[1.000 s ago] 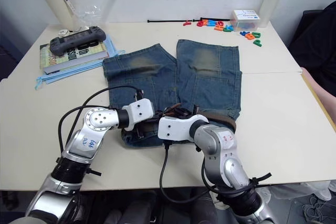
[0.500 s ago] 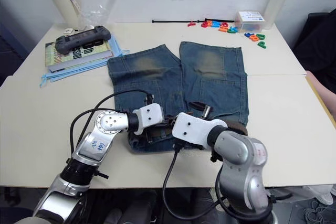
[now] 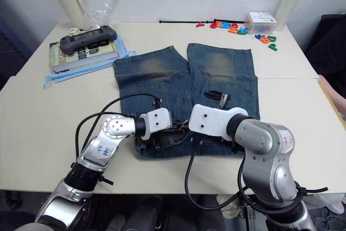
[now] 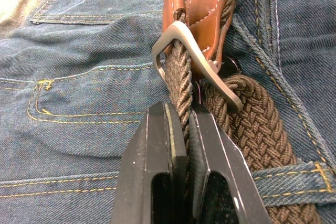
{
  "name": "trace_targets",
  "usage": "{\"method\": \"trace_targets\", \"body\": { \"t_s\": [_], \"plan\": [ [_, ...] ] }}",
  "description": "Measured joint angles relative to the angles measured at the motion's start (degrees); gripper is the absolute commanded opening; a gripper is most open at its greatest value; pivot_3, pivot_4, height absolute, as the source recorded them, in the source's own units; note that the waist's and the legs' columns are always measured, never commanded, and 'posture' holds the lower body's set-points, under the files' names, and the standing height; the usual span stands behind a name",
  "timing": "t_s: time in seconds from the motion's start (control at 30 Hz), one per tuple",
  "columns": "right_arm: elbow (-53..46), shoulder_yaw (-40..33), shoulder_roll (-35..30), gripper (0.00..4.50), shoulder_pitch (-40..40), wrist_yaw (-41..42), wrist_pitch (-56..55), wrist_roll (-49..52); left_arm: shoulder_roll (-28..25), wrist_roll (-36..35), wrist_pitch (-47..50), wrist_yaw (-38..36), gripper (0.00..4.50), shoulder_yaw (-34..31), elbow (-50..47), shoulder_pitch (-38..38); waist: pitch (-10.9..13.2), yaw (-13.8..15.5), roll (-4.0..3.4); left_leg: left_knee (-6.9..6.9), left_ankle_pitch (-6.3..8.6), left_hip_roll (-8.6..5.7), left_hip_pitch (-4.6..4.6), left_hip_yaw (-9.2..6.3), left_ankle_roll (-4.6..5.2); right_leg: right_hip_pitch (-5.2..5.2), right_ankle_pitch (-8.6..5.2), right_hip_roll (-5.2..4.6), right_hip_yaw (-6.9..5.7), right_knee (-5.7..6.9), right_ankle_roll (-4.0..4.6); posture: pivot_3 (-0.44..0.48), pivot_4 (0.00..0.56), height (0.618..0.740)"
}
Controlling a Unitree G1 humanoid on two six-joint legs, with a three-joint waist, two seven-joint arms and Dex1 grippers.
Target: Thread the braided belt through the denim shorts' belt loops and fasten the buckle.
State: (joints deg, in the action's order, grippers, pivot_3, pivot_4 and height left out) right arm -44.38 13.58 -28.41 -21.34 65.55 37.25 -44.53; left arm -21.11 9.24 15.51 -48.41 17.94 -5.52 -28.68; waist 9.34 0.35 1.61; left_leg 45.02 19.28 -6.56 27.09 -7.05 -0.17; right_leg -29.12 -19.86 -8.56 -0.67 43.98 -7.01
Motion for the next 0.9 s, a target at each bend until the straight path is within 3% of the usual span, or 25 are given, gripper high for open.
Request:
{"method": "trace_targets", "body": {
  "t_s": [0.27,0.4,0.43,0.47,0.6,0.63,0.9],
  "plan": [
    [4.53,2.86,-1.84,4.48,0.30,-5.88,-7.05,0.36,-0.08,0.00,-0.04,0.23,0.00,0.28,-0.08,0.00,0.00,0.42,0.00,0.02,0.00,0.00,0.02,0.00,0.00,0.00,0.00,0.01,0.00,0.00,0.00,0.000,0.150,0.654],
    [6.41,4.26,-1.95,3.30,0.44,-7.60,-8.84,0.31,-0.13,0.02,-0.16,0.37,0.00,0.47,-0.09,0.00,0.00,0.52,0.00,0.01,0.00,0.00,0.02,0.00,0.00,-0.01,0.00,0.02,0.00,0.00,0.00,0.000,0.150,0.654],
    [6.77,4.64,-1.95,2.65,0.91,-7.87,-9.50,0.31,-0.19,0.04,-0.20,0.50,0.00,0.55,-0.09,0.00,0.00,0.61,0.00,0.01,0.00,0.00,0.03,0.00,0.00,-0.01,0.00,0.01,0.00,-0.01,0.00,0.000,0.150,0.654],
    [6.84,4.83,-1.95,2.34,1.23,-8.02,-9.77,0.29,-0.22,0.03,-0.21,0.55,0.00,0.57,-0.09,0.00,0.00,0.65,0.00,0.01,0.01,0.00,0.03,0.00,0.01,-0.01,0.00,0.01,0.00,-0.01,0.00,0.000,0.150,0.654],
    [7.74,6.16,-1.95,0.29,2.16,-8.59,-10.62,0.12,-0.42,0.14,-0.23,0.89,0.00,0.64,-0.02,0.00,0.00,0.67,0.00,0.02,0.00,0.01,0.03,0.01,0.01,-0.02,0.00,0.02,0.01,0.00,0.00,0.000,0.150,0.654],
    [7.85,6.30,-1.97,0.03,2.32,-8.51,-10.76,0.13,-0.61,0.19,-0.23,1.13,0.00,0.59,0.03,-0.01,0.00,0.67,0.00,0.02,0.00,0.02,0.03,0.00,0.01,-0.02,0.00,0.03,0.01,0.00,0.00,0.000,0.150,0.654],
    [7.27,6.29,-1.27,0.03,3.56,-8.95,-9.82,-0.33,-0.65,0.07,-0.61,1.68,0.00,0.40,0.33,0.00,0.00,0.70,0.00,0.02,0.00,0.02,0.03,0.00,0.01,-0.02,0.00,0.03,0.01,0.00,0.00,0.000,0.150,0.654]
  ]
}}
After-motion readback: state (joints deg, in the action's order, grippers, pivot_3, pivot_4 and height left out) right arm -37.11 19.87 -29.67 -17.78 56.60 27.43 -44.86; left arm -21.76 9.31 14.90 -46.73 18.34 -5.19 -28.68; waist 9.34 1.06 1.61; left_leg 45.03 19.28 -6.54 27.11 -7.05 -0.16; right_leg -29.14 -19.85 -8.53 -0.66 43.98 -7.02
